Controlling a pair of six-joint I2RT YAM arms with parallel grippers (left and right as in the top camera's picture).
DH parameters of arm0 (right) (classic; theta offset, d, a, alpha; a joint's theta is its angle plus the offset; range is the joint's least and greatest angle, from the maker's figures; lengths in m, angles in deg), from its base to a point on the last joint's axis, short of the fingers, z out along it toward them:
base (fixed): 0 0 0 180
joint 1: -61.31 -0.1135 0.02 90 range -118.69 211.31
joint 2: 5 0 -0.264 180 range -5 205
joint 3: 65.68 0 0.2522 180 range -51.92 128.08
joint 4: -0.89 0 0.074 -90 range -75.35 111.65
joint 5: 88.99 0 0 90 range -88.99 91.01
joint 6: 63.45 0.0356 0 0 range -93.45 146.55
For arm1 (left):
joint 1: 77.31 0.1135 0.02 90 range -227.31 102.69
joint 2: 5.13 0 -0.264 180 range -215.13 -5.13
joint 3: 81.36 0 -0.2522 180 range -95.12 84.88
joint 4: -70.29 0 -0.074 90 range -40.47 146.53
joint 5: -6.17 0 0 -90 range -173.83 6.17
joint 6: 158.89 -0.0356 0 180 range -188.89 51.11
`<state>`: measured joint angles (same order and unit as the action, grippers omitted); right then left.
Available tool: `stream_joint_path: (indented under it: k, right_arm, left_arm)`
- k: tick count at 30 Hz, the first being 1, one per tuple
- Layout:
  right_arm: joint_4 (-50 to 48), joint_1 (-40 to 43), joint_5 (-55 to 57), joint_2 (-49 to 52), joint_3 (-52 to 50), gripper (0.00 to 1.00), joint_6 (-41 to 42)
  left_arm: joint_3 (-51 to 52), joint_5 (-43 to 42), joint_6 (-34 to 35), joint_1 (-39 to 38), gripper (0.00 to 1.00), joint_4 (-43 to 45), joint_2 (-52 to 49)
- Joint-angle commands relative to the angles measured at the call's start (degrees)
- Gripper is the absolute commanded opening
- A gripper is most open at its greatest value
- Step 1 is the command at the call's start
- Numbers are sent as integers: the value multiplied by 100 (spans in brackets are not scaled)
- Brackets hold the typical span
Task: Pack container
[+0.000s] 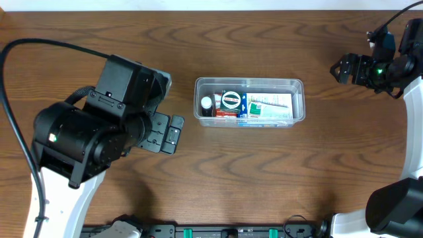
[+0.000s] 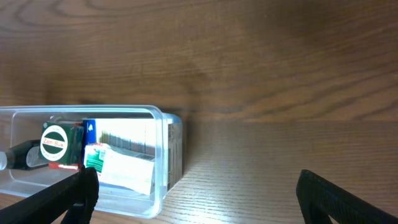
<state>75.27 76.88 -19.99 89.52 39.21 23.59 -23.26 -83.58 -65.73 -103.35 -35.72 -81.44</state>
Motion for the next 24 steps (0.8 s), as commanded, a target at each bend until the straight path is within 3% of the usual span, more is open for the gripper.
stream_joint_path:
  k: [1, 9, 19, 24]
  right_arm:
    - [4, 15, -22, -66, 68, 99, 35]
    - [4, 15, -22, -66, 68, 99, 35]
    - [7, 15, -22, -66, 68, 99, 35]
    - [4, 15, -22, -66, 68, 99, 35]
  left_arm:
    - [179, 17, 256, -9, 98, -195, 245]
    - [723, -457, 649, -9, 98, 669, 1207]
    - [2712, -459, 1419, -9, 98, 1517, 2599]
    - [3167, -452, 1613, -9, 98, 1897, 2964]
